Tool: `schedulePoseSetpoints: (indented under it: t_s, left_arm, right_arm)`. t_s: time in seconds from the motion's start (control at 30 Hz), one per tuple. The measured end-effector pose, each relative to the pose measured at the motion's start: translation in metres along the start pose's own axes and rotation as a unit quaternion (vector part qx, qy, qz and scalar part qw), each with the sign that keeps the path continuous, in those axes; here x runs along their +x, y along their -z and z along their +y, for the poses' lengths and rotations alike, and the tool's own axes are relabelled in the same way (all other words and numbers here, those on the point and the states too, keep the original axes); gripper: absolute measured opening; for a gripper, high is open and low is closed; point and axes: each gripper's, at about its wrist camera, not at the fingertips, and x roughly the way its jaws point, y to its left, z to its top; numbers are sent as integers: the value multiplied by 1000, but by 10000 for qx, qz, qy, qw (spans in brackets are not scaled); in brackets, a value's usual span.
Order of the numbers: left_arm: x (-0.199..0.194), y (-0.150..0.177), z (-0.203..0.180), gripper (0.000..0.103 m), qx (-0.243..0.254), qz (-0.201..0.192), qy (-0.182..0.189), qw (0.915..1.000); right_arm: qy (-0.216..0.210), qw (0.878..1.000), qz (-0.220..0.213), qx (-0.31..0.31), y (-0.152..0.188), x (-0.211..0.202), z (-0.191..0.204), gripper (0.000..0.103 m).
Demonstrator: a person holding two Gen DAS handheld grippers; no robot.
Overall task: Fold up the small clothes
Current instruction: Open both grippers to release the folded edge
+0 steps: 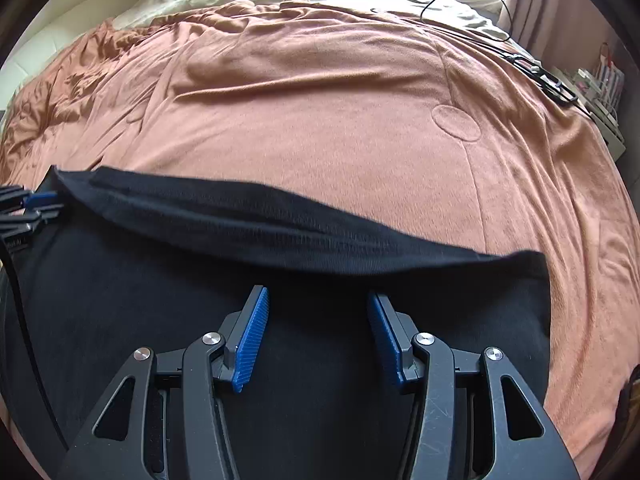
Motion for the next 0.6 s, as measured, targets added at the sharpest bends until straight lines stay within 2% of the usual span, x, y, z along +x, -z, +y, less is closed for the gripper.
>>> schedulePoseSetpoints:
  t_s: [0.23,0.4,0.5,0.6]
  left_arm:
    - [12,-25,-11,33,-108,-81,-61,9999]
    - [18,-36,-15,46,-77,-189,-221,9995]
    - [21,-39,-10,52,-270,-190,-207,9992]
    - [20,-39,-6,53,-397,-151,-169,9990]
  right_arm:
    - [98,9997,-200,135,-11,13,9,49]
    - [129,9992,-293,243,-12,22,13,49]
    - [92,9991,-270,326,-13,24,12,49]
    - [55,9993,-180,310,-17,21,10,49]
